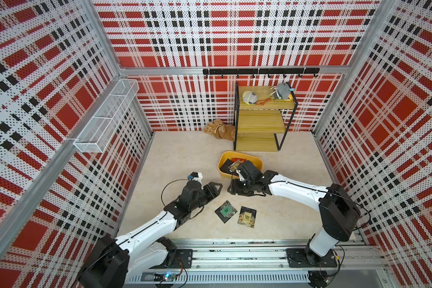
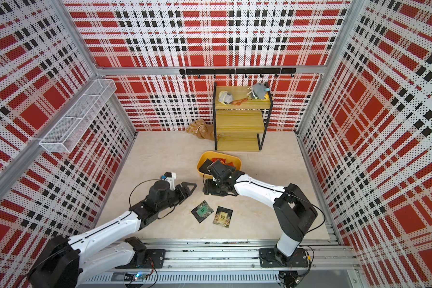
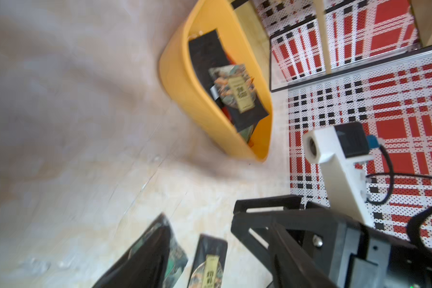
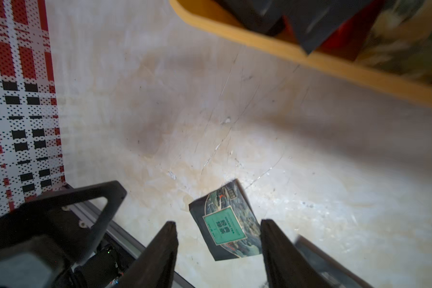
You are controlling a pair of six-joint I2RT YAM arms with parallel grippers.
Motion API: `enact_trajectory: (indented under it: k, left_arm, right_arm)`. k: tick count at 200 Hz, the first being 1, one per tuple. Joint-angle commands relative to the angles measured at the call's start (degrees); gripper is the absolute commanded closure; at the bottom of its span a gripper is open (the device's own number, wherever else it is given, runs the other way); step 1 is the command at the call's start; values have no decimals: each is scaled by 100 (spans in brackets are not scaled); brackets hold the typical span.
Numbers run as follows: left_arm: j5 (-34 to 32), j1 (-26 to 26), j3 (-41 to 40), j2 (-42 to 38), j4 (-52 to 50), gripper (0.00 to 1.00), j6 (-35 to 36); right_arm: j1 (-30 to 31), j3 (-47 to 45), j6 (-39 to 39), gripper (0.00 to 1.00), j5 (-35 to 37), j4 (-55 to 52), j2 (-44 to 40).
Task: Put the tea bags into the storage box
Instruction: Pick up the tea bag from the center of the board.
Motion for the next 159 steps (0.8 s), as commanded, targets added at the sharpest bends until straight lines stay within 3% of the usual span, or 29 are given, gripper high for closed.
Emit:
enact_trajectory:
  k: [1,69,87,119,148,159]
  left_arm:
    - [-303,-217,-544,-539,-46,33,-611]
    - [-151,-289,-1445,-1051,174,33,-1032]
    - [-125,-359,-1593,-1121,289,33,-1161]
    - [-153,-434,-1689,-1210,322,33,-1252]
    - [-162,-576,-1803,-1083,565,33,-1388]
    - [-183,-648,-1798,-1027,577,33,-1414]
  right_arm:
    - [152,-31,296,40,-70,410,258]
    - [245,-101,349,45,-562,605,693]
    - [328,-40,323,58,-521,496,738]
    - [450,-144,401,70,-451,557,759]
    - [459,-236,409,100,-477,632,819]
    - [459,-233,406,100,-486,634,848]
